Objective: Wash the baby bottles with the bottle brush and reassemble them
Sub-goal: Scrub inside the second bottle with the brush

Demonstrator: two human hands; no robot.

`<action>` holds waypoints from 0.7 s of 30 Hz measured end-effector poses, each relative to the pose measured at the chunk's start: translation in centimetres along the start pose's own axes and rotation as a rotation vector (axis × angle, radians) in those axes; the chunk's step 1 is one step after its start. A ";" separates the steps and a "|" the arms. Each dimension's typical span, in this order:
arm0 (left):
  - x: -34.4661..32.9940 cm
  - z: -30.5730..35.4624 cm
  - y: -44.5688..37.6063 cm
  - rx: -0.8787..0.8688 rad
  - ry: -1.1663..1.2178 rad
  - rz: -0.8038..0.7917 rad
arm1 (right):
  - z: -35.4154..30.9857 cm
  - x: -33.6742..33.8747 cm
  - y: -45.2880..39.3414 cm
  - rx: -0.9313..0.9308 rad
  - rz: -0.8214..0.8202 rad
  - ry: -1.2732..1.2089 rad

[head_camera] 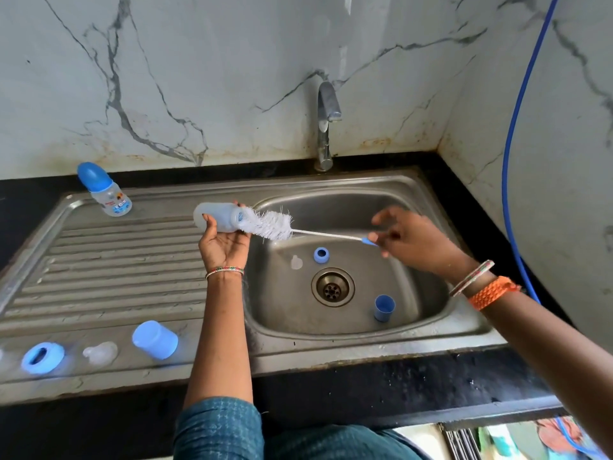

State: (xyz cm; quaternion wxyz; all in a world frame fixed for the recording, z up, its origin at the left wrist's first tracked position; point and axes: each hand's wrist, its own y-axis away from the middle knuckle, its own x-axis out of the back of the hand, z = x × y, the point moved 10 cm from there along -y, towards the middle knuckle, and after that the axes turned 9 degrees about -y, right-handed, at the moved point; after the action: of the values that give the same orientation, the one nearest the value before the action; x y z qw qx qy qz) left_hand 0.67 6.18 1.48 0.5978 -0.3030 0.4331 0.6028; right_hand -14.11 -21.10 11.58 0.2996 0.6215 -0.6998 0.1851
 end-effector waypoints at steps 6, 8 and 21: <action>1.6 -0.4 -0.2 0.018 -0.034 0.177 | -3.8 0.2 2.1 0.310 0.272 0.582; 1.3 -0.5 0.0 0.025 -0.042 0.167 | -3.2 0.4 1.9 0.252 0.300 0.493; 1.1 -1.7 0.0 0.114 -0.191 0.128 | -2.9 1.6 2.4 0.232 0.417 0.492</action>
State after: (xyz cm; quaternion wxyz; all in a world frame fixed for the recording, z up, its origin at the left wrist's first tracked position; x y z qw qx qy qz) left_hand 0.31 5.16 -0.24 0.6131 -0.1813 0.4262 0.6400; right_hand -15.98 -20.06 15.05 0.3426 0.4318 -0.6928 0.4650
